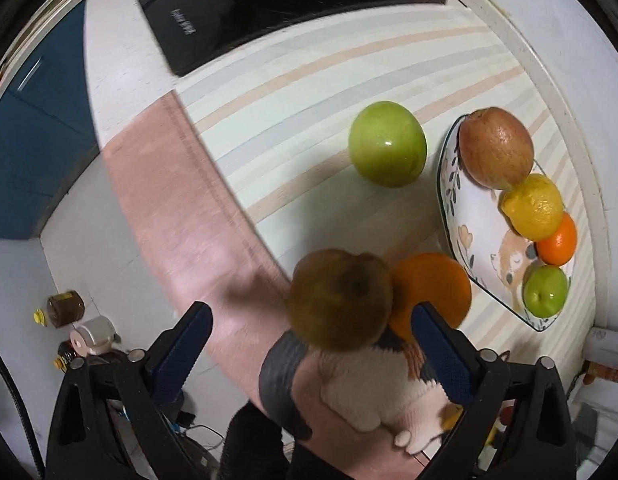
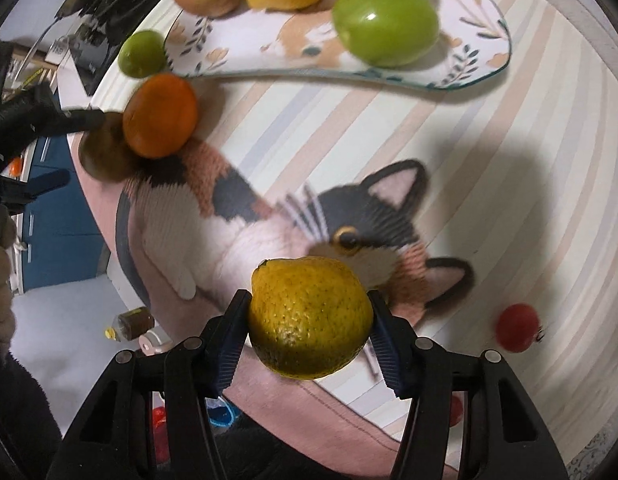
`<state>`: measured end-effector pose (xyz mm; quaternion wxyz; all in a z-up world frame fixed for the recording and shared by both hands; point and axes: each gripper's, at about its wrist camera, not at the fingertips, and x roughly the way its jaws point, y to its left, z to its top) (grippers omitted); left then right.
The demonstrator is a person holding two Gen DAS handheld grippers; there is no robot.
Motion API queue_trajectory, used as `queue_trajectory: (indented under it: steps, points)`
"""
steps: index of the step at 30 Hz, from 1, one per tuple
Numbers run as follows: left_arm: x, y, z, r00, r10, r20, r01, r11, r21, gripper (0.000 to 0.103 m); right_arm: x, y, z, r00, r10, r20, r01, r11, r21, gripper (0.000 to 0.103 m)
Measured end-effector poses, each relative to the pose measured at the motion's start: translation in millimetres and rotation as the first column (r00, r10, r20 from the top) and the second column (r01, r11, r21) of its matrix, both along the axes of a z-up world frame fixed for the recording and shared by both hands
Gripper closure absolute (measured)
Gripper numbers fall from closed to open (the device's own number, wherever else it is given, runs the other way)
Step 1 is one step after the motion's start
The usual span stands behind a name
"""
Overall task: Organize fruits
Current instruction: 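Grasp the second brown fruit with the left tool while the right tool grasps a yellow citrus, then place the brown fruit on the plate with the left tool while the right tool places the yellow citrus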
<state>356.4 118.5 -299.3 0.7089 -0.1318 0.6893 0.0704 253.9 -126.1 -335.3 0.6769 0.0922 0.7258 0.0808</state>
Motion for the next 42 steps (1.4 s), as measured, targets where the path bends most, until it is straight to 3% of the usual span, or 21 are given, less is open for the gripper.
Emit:
queue_trajectory:
  steps: [1,2,3,12,14,15,17,22,27,33,37,42]
  points:
    - [0.7,-1.3,-1.7,1.0,-0.009,0.001,0.009,1.0,-0.003,0.012,0.0,-1.3,0.5,1.0,-0.003,0.001,0.003,1.0,-0.001,0.043]
    - [0.9,-3.2,-4.6,1.0,-0.021,0.003,0.021,1.0,-0.006,0.027,1.2,-2.9,0.8,1.0,-0.009,0.003,0.009,1.0,-0.001,0.043]
    - [0.5,-3.8,-6.6,1.0,-0.027,0.01,0.027,0.999,-0.021,0.031,2.0,-4.0,0.8,1.0,-0.012,0.005,0.012,1.0,-0.002,0.043]
    - [4.9,-6.6,-10.2,0.998,-0.052,0.041,0.052,0.999,-0.016,0.033,8.3,-8.6,-2.4,1.0,-0.028,-0.013,0.028,1.0,0.002,0.043]
    - [4.6,-2.5,-12.1,0.998,-0.052,0.029,0.053,0.998,-0.034,0.047,12.5,-7.6,-8.8,0.999,-0.031,-0.022,0.031,0.999,0.015,0.043]
    - [3.9,-2.0,-11.0,0.999,-0.043,0.034,0.044,0.998,-0.048,0.049,13.5,-8.6,-10.2,0.999,-0.034,-0.023,0.034,0.999,0.021,0.043]
    - [1.8,-3.8,-8.7,0.998,-0.048,0.028,0.048,0.999,-0.01,0.049,12.6,-6.7,-10.2,0.999,-0.032,-0.008,0.032,0.999,0.027,0.043]
    - [-6.3,-7.0,3.1,0.998,-0.046,0.05,0.046,0.999,-0.009,0.049,14.6,-13.0,4.0,0.998,-0.057,0.025,0.055,0.996,0.064,0.043]
    - [-10.7,-18.6,47.9,0.988,-0.079,0.136,0.083,0.996,-0.024,0.049,30.2,-34.0,32.6,0.989,-0.126,0.073,0.116,0.986,0.121,0.043]
    - [16.4,-54.5,92.4,0.965,-0.149,0.217,0.166,0.984,-0.062,0.049,67.1,-76.5,65.0,0.962,-0.228,0.152,0.208,0.968,0.138,0.043]
    - [41.4,-78.9,90.5,0.957,-0.199,0.212,0.211,0.977,-0.032,0.049,101.3,-103.5,70.5,0.946,-0.266,0.183,0.25,0.962,0.106,0.043]
    - [75.0,-106.1,61.5,0.948,-0.284,0.142,0.284,0.959,0.025,0.049,144.5,-122.4,55.4,0.94,-0.289,0.179,0.283,0.957,0.06,0.043]
